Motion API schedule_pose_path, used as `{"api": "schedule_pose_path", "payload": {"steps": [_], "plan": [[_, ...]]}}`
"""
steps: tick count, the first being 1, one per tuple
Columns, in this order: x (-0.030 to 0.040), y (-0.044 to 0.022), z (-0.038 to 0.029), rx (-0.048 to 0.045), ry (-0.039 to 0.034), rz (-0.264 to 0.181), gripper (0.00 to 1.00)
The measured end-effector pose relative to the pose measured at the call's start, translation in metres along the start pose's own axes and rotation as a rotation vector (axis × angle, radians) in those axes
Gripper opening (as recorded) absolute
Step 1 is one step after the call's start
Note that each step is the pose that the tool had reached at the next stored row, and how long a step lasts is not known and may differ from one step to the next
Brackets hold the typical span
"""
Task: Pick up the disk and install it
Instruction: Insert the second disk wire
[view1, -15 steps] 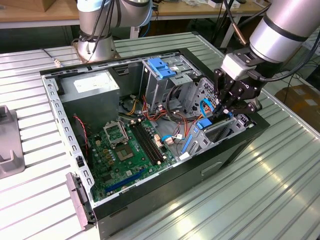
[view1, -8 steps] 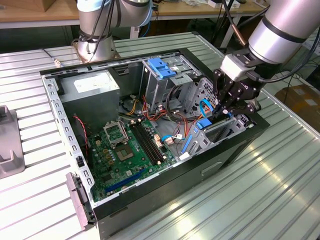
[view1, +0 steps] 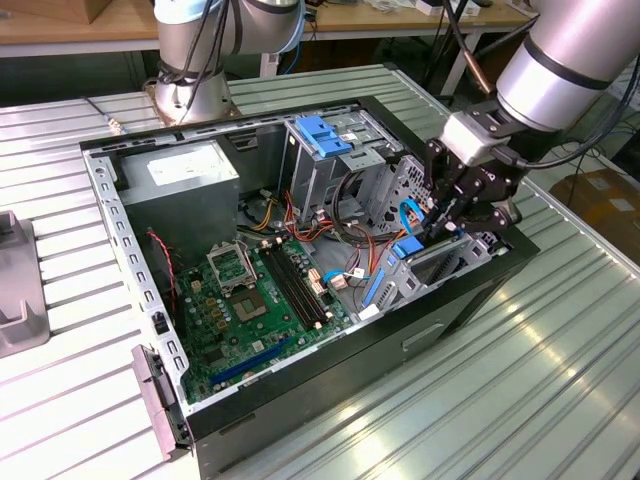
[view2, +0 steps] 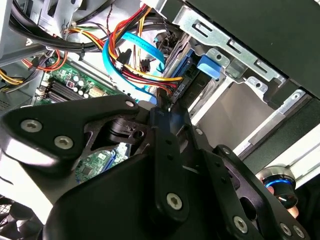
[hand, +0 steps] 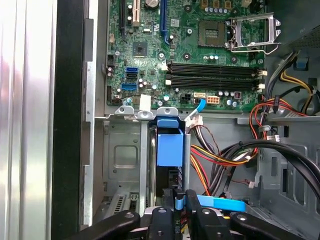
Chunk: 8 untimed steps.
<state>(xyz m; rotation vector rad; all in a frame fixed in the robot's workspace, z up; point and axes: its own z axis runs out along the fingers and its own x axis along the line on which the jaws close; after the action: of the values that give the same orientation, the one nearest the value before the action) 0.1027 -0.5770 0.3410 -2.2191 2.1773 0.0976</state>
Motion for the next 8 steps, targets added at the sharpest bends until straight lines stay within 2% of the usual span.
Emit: {"api": "schedule_pose_path", "payload": {"steps": [3,5,8], "plan": [[-0.0008,0.0003,-0.0121,0.0001,-0.0098,0.0,0.24],[-0.001,0.0003,-0.0145,0.0003,-0.0181,0.0,0.24],[-0.001,0.0001,-0.0148,0.0002,-0.0243,-0.001,0.22]]}}
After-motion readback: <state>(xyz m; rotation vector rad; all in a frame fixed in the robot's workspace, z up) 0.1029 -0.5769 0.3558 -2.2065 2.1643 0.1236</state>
